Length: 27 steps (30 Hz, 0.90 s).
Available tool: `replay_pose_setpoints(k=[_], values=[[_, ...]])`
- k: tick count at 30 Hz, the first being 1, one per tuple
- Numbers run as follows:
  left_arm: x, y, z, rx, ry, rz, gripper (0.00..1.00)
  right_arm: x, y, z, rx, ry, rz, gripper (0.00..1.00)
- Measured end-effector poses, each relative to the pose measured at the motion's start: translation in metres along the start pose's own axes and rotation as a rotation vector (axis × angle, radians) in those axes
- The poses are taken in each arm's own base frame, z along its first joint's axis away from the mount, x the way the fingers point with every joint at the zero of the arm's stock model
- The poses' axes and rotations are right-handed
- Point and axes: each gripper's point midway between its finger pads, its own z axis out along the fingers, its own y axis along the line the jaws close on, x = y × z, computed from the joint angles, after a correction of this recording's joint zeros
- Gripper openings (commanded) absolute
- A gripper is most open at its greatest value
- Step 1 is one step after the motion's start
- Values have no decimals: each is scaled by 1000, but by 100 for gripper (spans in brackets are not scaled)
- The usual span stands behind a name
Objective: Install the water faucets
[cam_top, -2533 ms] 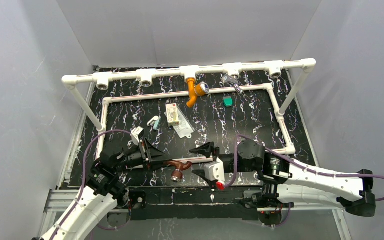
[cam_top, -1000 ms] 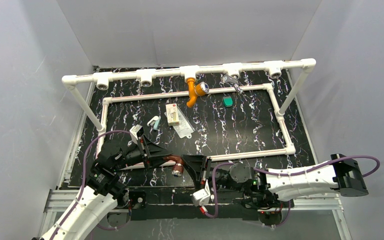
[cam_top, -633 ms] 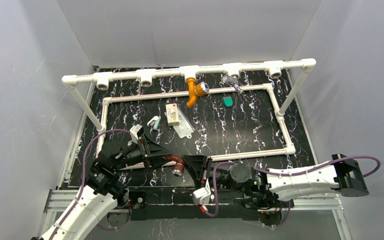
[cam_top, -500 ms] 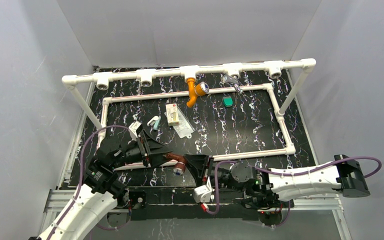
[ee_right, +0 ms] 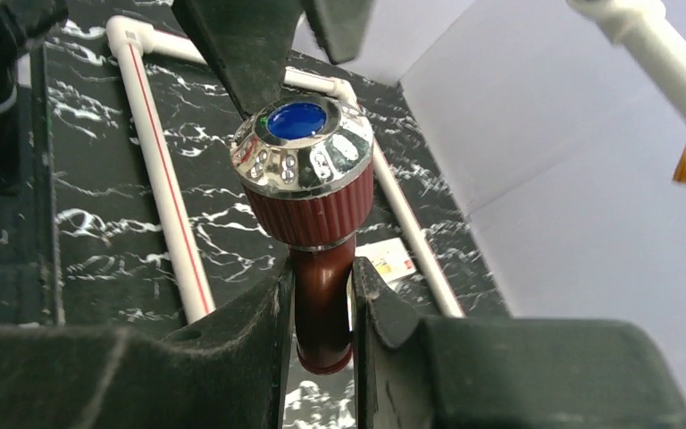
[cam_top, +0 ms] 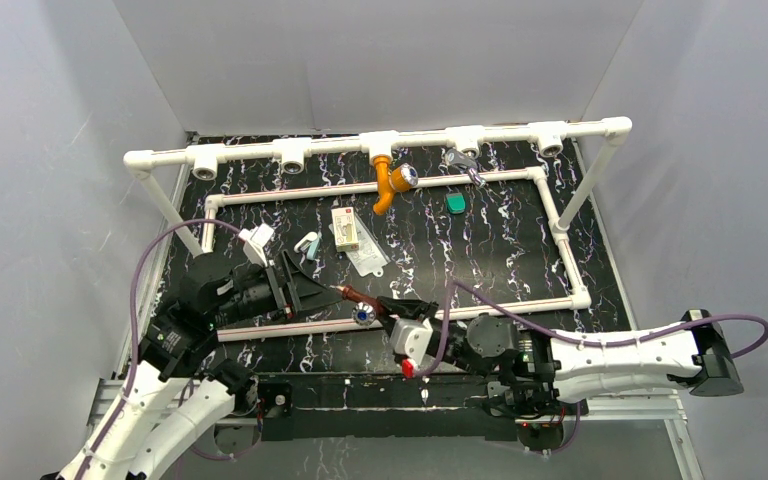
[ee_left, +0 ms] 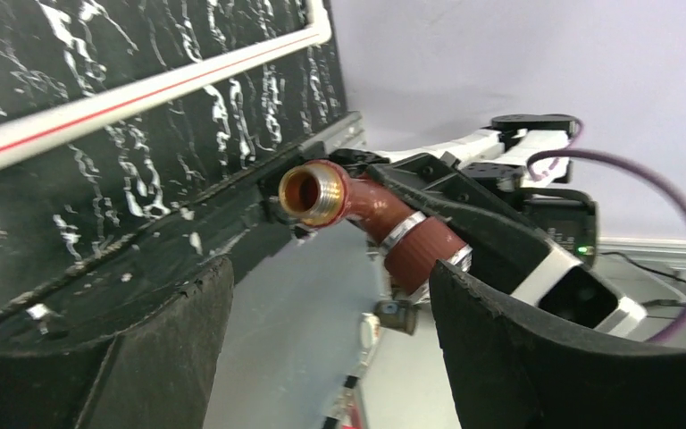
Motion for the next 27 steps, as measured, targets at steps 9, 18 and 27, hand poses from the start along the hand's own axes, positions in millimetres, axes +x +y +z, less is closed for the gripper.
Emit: replay_pose_setpoints(k=[9, 18, 27], values=[[-6, 9, -10, -86, -14, 214, 79, 2, -5, -6, 88, 91, 453, 1], [-2, 16, -10, -94, 28, 321, 79, 37, -32, 7, 132, 206, 929, 1], [0, 13, -8, -56, 42, 348, 79, 14, -8, 13, -117, 161, 1291, 1]])
